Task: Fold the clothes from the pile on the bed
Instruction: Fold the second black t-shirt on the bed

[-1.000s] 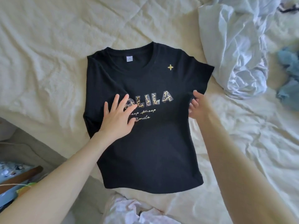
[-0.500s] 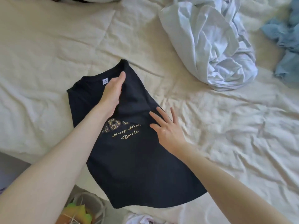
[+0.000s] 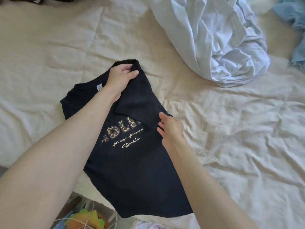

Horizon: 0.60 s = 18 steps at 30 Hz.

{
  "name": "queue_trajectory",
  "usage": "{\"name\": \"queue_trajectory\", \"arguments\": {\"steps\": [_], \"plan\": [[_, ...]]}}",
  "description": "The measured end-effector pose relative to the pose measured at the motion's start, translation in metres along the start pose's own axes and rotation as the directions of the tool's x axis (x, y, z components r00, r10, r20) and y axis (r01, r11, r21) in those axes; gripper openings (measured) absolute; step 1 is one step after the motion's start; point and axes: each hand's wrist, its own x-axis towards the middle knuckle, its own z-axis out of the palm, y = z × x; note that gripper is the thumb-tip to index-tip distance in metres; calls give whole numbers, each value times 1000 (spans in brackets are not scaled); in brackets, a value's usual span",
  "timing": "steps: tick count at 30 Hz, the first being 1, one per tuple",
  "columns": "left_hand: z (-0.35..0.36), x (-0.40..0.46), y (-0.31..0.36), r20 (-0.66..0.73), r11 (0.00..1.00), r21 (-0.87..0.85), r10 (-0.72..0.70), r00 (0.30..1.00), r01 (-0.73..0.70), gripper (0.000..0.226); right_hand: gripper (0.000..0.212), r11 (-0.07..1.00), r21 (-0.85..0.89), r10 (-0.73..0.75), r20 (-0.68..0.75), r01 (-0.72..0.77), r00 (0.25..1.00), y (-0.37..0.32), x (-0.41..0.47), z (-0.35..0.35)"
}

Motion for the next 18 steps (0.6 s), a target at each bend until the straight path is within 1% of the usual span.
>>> {"name": "queue_trajectory", "arguments": {"steps": [2,4,5,7,8,9,10,11,12,13,14,15,16,17,18], "plan": [[5,6,-2,-91,995,85,57,994,-49,26,12,997,-19,-71,-55,70,996,4,1,2],[9,11,-4,-141,970,209,152,978,-121,32,21,982,-95,-174,-93,165,980,6,3,0],[12,12,-5,-154,945,286,212,965,-162,36,21,975,-121,-197,-86,186,977,7,3,-3],[14,9,-8,-152,884,393,333,930,-252,42,17,959,-195,-213,-22,204,977,6,1,-7],[13,5,-9,-135,848,434,394,909,-303,44,18,931,-271,-253,0,244,967,5,0,-9],[11,0,-11,-110,792,495,466,878,-358,45,20,869,-380,-340,5,316,940,5,-1,-11],[7,-7,-14,-72,701,581,550,832,-413,45,21,744,-524,-480,12,415,877,6,-1,-13],[3,-15,-18,-12,574,679,632,775,-458,44,21,531,-678,-654,53,508,755,7,-3,-15],[1,-24,-25,68,432,756,696,715,-492,44,21,268,-775,-793,159,572,588,10,-5,-16],[0,-34,-34,154,306,798,729,667,-519,44,22,12,-788,-858,309,615,412,13,-5,-15],[0,-44,-43,246,201,817,726,642,-541,43,23,-195,-746,-851,451,637,268,15,-4,-13],[-1,-51,-53,336,120,828,676,656,-548,44,25,-349,-682,-790,583,643,189,17,1,-11],[-3,-56,-63,405,57,844,583,704,-533,45,29,-452,-628,-694,694,633,192,18,7,-11],[-5,-59,-72,436,10,865,480,761,-502,47,36,-522,-601,-585,769,605,259,19,12,-12],[-7,-58,-79,438,-21,883,401,805,-470,49,45,-580,-587,-483,806,564,341,20,17,-15]]}}
